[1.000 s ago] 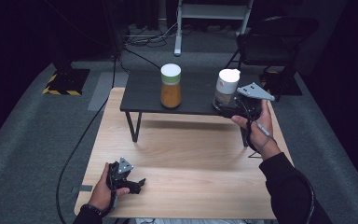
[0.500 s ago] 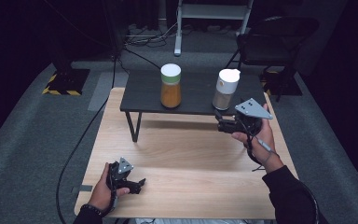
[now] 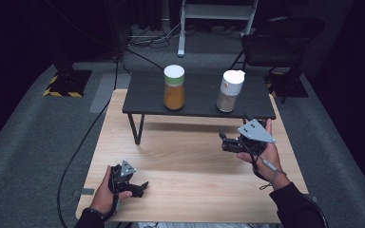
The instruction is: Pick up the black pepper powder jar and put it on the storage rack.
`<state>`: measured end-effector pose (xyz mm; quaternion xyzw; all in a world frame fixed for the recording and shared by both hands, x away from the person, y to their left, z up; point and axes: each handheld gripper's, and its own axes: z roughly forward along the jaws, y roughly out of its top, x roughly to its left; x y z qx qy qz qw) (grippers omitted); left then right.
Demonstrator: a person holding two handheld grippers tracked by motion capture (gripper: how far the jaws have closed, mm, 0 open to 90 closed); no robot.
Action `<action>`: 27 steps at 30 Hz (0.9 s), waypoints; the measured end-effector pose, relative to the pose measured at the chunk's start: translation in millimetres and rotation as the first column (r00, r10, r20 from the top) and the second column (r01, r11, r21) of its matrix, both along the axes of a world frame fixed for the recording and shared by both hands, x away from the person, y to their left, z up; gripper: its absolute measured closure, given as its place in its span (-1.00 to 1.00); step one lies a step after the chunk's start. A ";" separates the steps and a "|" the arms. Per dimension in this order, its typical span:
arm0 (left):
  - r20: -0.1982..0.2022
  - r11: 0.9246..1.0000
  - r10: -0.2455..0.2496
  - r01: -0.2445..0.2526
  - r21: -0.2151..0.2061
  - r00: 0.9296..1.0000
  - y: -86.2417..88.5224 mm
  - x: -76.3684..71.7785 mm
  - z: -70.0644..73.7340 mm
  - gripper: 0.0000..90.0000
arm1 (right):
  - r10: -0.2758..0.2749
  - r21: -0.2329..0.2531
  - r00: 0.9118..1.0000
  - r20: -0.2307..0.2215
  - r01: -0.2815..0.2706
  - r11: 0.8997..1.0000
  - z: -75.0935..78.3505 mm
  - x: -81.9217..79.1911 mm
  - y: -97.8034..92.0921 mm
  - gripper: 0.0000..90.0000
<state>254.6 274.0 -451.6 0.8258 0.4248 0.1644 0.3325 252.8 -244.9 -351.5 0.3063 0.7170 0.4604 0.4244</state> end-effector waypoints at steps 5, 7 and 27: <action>0.000 1.000 0.000 0.000 0.000 1.000 0.0 0.0 0.0 -0.99 | 0.028 -0.021 1.000 0.005 -0.028 0.999 -14.5 -7.1 -5.7 -0.91; 0.000 1.000 0.000 0.000 0.000 1.000 0.0 0.1 0.0 -0.99 | 0.035 -0.028 0.999 -0.006 -0.035 0.999 -19.8 -9.0 -7.8 -0.91; 0.000 1.000 0.000 0.000 0.001 1.000 -0.1 -0.1 0.1 -0.99 | 0.000 -0.115 0.991 -0.131 -0.015 0.993 -71.5 -15.8 -21.8 -0.91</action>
